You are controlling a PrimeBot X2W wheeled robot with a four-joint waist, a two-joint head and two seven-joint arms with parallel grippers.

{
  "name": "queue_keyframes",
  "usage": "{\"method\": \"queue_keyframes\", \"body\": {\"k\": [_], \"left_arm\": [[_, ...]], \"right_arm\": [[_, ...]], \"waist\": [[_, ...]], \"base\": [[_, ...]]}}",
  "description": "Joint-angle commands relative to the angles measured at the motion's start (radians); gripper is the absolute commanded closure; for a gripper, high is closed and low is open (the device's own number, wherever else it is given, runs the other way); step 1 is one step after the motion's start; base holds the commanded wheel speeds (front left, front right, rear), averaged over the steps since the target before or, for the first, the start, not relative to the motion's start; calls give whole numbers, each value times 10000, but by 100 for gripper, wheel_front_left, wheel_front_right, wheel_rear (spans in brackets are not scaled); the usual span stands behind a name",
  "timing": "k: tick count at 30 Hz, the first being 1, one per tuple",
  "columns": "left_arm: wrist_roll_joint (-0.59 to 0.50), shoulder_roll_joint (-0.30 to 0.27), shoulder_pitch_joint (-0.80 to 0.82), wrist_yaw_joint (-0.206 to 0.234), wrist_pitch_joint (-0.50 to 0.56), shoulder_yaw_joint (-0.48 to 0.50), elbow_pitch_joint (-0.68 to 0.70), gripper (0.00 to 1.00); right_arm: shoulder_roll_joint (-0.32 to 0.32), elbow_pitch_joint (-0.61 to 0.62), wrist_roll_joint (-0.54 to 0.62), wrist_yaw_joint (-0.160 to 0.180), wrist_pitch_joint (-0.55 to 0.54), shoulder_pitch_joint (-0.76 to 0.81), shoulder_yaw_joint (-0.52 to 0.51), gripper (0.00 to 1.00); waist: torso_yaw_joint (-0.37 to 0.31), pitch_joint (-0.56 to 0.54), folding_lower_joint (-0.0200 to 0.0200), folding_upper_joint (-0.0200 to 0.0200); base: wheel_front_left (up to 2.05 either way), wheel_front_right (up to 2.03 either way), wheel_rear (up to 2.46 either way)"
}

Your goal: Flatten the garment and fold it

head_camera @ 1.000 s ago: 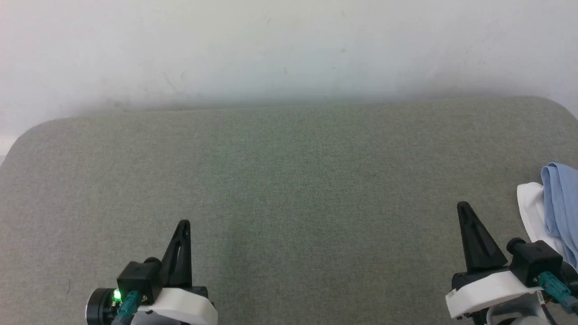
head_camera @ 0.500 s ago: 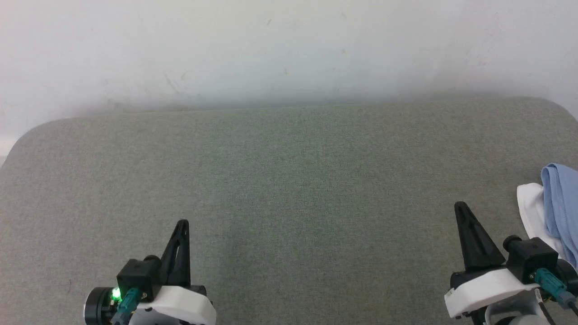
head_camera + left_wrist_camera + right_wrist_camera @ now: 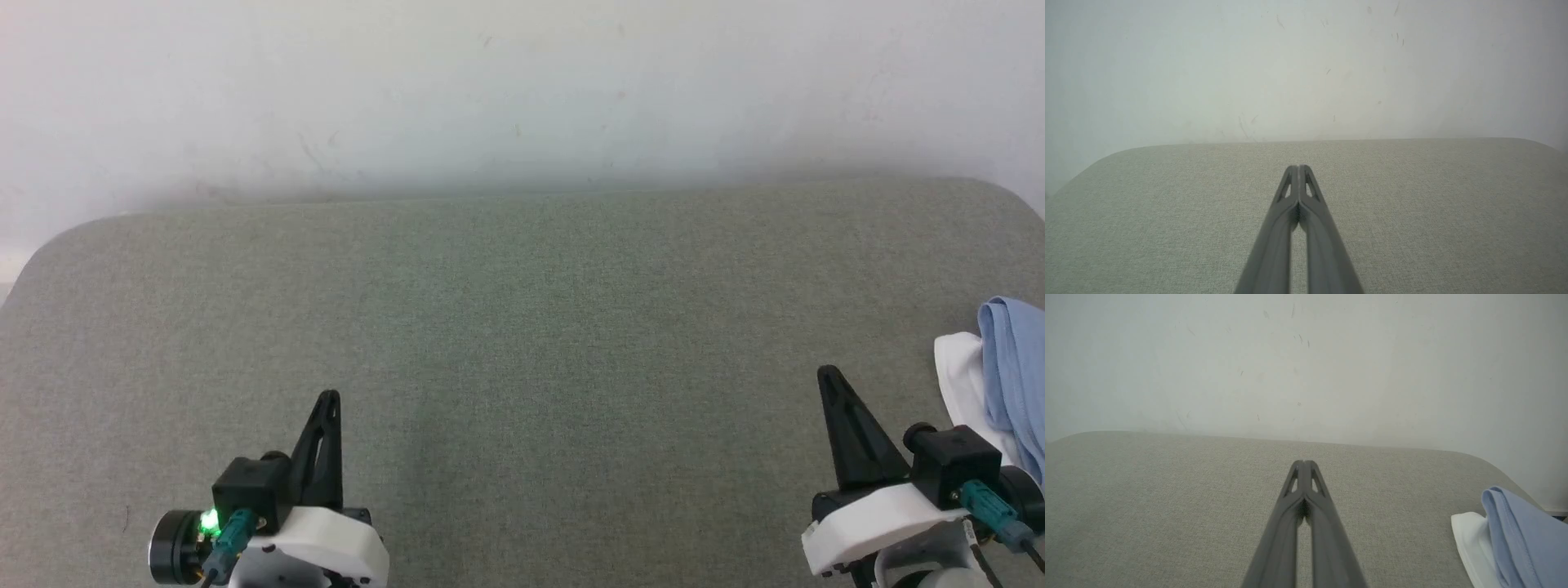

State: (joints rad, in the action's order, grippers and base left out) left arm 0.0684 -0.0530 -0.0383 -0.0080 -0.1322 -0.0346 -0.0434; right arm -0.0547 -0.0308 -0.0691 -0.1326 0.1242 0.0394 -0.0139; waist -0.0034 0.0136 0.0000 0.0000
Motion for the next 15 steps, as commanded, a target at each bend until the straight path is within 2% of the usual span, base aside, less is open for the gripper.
{"method": "queue_keyframes", "body": {"k": [1,15], "left_arm": [[-90,14,113,38,54,58,74,100],[-228,18,175,48,348,125,158,100]], "right_arm": [[22,60,93,10,-51,-169,22,100],[28,118,232,12,-327,-221,49,100]], "waist": [[1,-3,0,0],[8,-34,0,0]], "base": [[0,0,0],[0,0,0]]}}
